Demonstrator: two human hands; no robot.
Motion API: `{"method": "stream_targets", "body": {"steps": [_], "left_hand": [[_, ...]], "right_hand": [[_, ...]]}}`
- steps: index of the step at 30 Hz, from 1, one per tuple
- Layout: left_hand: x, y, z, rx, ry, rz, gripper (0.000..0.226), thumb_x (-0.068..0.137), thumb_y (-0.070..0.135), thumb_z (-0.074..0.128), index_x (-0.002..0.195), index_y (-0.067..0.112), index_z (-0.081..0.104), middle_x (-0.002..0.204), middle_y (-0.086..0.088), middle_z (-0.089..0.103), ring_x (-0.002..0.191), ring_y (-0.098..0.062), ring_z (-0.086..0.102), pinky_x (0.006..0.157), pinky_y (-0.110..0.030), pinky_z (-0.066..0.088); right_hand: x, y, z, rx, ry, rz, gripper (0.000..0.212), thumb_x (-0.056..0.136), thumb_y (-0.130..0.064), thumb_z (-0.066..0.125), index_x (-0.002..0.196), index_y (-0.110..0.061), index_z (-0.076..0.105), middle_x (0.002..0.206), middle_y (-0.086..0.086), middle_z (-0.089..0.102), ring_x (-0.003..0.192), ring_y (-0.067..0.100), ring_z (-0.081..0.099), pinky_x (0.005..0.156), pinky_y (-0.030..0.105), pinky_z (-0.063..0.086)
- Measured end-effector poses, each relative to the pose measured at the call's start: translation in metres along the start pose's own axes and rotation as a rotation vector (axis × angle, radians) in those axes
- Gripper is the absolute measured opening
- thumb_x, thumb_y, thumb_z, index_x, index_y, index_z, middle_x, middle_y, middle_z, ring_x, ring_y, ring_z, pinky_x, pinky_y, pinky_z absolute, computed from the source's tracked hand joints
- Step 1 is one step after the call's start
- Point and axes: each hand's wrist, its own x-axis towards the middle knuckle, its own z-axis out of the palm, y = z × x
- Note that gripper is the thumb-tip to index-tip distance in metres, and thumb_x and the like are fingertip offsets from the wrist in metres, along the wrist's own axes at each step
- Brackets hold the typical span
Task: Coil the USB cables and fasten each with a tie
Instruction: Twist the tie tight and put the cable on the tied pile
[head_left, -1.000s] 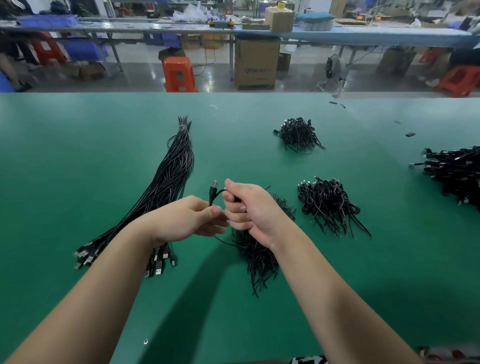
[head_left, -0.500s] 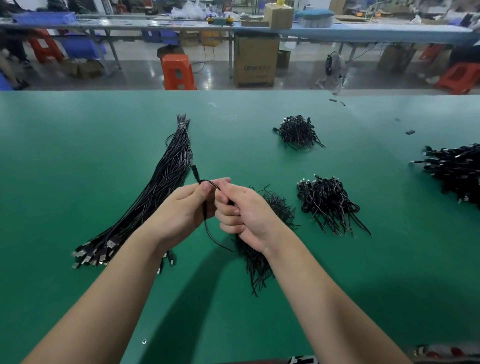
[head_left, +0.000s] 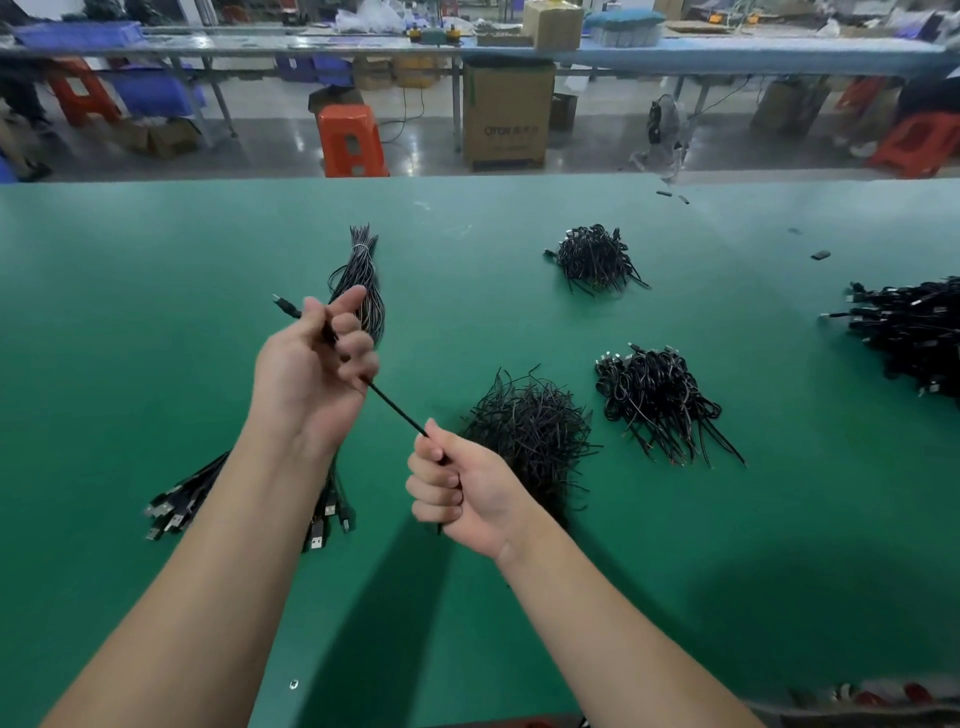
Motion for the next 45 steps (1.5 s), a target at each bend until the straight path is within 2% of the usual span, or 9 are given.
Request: {"method": "stream_targets", "body": {"steps": [3, 7, 12, 17, 26, 31, 35, 41, 45], "left_hand": [[-0.008, 0.005, -0.01, 0.241, -0.2, -0.136, 0.042, 0.104, 0.031, 0.038, 0.106, 0.003, 0.069, 0.053, 0.009, 0.042, 0.035, -0.004, 0.014, 0.034, -0.015, 0.018], [-0.021, 0.008, -0.027, 0.878, -0.63, -0.444, 0.046, 0.097, 0.031, 0.047, 0.107, -0.006, 0.072, 0.056, -0.014, 0.061, 0.029, -0.007, 0.023, 0.038, -0.019, 0.022], [-0.021, -0.002, -0.028, 1.566, -0.511, -0.616, 0.038, 0.108, 0.03, 0.039, 0.12, 0.004, 0.064, 0.091, -0.015, 0.076, 0.043, -0.018, 0.056, 0.043, -0.027, 0.041], [-0.013, -0.035, -0.024, 1.299, -0.038, -0.128, 0.034, 0.107, 0.027, 0.041, 0.123, 0.005, 0.061, 0.116, -0.01, 0.07, 0.089, -0.023, 0.073, 0.082, -0.037, 0.06], [-0.008, -0.061, -0.006, 0.385, -0.006, 0.074, 0.04, 0.11, 0.028, 0.029, 0.119, 0.001, 0.057, 0.112, -0.015, 0.073, 0.106, -0.027, 0.071, 0.088, -0.032, 0.058], [0.0, -0.039, 0.009, 0.12, 0.045, 0.05, 0.046, 0.111, 0.031, 0.023, 0.109, 0.003, 0.06, 0.088, -0.004, 0.077, 0.081, -0.013, 0.074, 0.068, -0.023, 0.058], [-0.003, -0.008, 0.008, 0.023, -0.042, -0.067, 0.042, 0.107, 0.029, 0.035, 0.095, 0.007, 0.069, 0.065, 0.006, 0.056, 0.039, -0.003, 0.033, 0.04, -0.017, 0.027], [-0.023, 0.027, -0.008, 0.84, -0.669, -0.329, 0.043, 0.092, 0.033, 0.05, 0.097, -0.001, 0.076, 0.059, -0.014, 0.063, 0.037, -0.011, 0.02, 0.041, -0.02, 0.022], [-0.028, 0.039, -0.001, 1.224, -0.799, -0.418, 0.045, 0.096, 0.04, 0.05, 0.107, 0.003, 0.075, 0.069, -0.013, 0.071, 0.04, -0.011, 0.023, 0.041, -0.018, 0.022]], "right_hand": [[0.001, -0.006, -0.009, 0.074, 0.012, 0.001, 0.039, 0.1, -0.036, 0.046, 0.064, -0.023, 0.049, 0.05, -0.009, 0.024, 0.044, 0.009, 0.01, 0.038, 0.019, 0.011], [0.001, -0.021, -0.014, 0.005, 0.048, -0.011, 0.038, 0.097, -0.037, 0.049, 0.062, -0.024, 0.053, 0.046, -0.012, 0.026, 0.037, 0.004, 0.015, 0.034, 0.017, 0.014], [0.002, -0.033, -0.014, -0.068, 0.094, -0.031, 0.042, 0.105, -0.035, 0.044, 0.066, -0.021, 0.051, 0.05, -0.01, 0.024, 0.038, 0.005, 0.018, 0.036, 0.019, 0.015], [0.001, -0.029, -0.006, -0.094, 0.082, -0.065, 0.044, 0.107, -0.034, 0.04, 0.066, -0.021, 0.051, 0.051, -0.008, 0.024, 0.039, 0.005, 0.017, 0.036, 0.019, 0.014], [0.004, -0.015, 0.003, -0.025, 0.072, -0.084, 0.043, 0.105, -0.038, 0.043, 0.065, -0.022, 0.05, 0.05, -0.009, 0.024, 0.039, 0.004, 0.018, 0.035, 0.017, 0.017], [0.004, -0.006, 0.0, -0.001, 0.067, -0.066, 0.042, 0.105, -0.036, 0.042, 0.066, -0.021, 0.048, 0.05, -0.008, 0.024, 0.044, 0.009, 0.01, 0.036, 0.017, 0.015], [0.0, -0.007, -0.006, 0.034, 0.031, -0.061, 0.041, 0.103, -0.036, 0.043, 0.065, -0.021, 0.049, 0.051, -0.009, 0.025, 0.045, 0.009, 0.011, 0.039, 0.02, 0.012], [-0.003, -0.029, -0.002, -0.029, -0.001, -0.072, 0.04, 0.102, -0.035, 0.044, 0.065, -0.022, 0.055, 0.049, -0.012, 0.027, 0.041, 0.006, 0.014, 0.037, 0.018, 0.014], [-0.004, -0.047, 0.006, -0.061, 0.032, -0.064, 0.043, 0.104, -0.034, 0.043, 0.065, -0.022, 0.055, 0.049, -0.012, 0.028, 0.038, 0.003, 0.015, 0.035, 0.017, 0.013]]}}
